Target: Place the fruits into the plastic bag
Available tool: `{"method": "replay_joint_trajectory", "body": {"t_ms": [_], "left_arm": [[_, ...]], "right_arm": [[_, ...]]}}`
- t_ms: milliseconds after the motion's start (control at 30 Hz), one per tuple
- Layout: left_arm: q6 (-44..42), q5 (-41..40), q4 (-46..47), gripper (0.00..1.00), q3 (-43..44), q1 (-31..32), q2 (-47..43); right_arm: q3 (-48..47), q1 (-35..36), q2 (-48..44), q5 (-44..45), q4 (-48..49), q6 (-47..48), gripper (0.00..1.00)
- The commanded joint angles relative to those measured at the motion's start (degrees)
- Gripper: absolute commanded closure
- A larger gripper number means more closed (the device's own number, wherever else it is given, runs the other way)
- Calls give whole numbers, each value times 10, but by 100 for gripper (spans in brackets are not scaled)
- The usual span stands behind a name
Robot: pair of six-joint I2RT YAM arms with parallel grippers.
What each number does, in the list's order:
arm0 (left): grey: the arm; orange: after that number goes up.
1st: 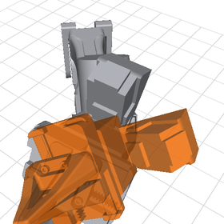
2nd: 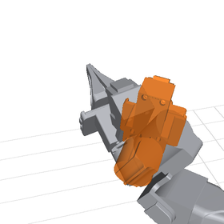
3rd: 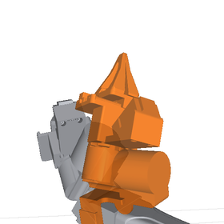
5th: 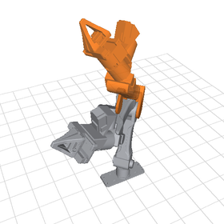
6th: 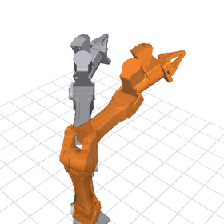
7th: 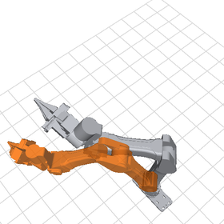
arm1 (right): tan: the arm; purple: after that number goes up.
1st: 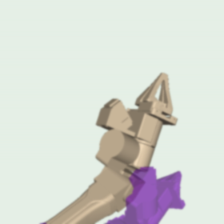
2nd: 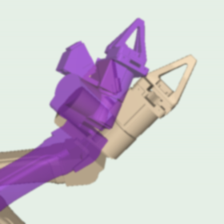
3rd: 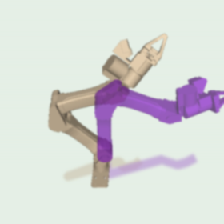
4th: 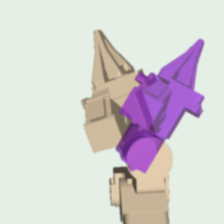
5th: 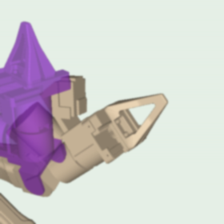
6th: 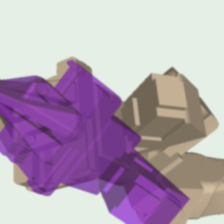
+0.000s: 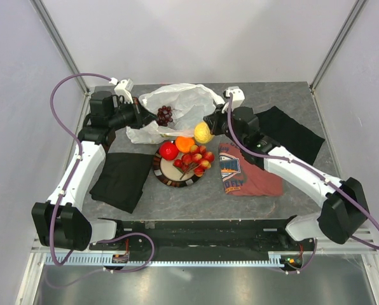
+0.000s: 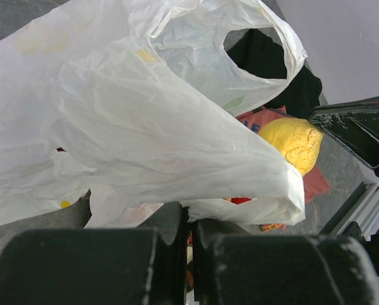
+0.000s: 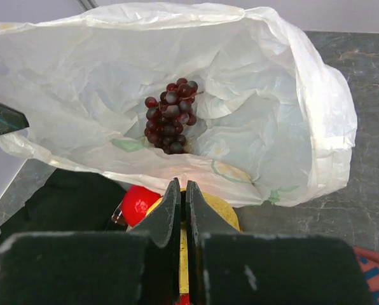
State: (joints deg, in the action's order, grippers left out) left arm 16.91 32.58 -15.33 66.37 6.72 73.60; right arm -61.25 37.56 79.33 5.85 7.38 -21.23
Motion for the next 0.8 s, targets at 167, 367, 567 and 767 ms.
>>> {"method": "replay_joint_trajectory", "body": {"t_ms": [167,367,567,767], "left_arm": [[16,23,7,98,10,-4,8],[10,17,4,98,11,-5,8],[14,22,2,98,14,-7,8],[13,26,2,99,15,-7,10]], "right_arm": [[-125,-6,129,12,78,10,100],[-254,-6,251,-18,66,5,100],[-322,-1,334,-36,98,-42,100],[-387,20,405,-80,103,-85,100]]}}
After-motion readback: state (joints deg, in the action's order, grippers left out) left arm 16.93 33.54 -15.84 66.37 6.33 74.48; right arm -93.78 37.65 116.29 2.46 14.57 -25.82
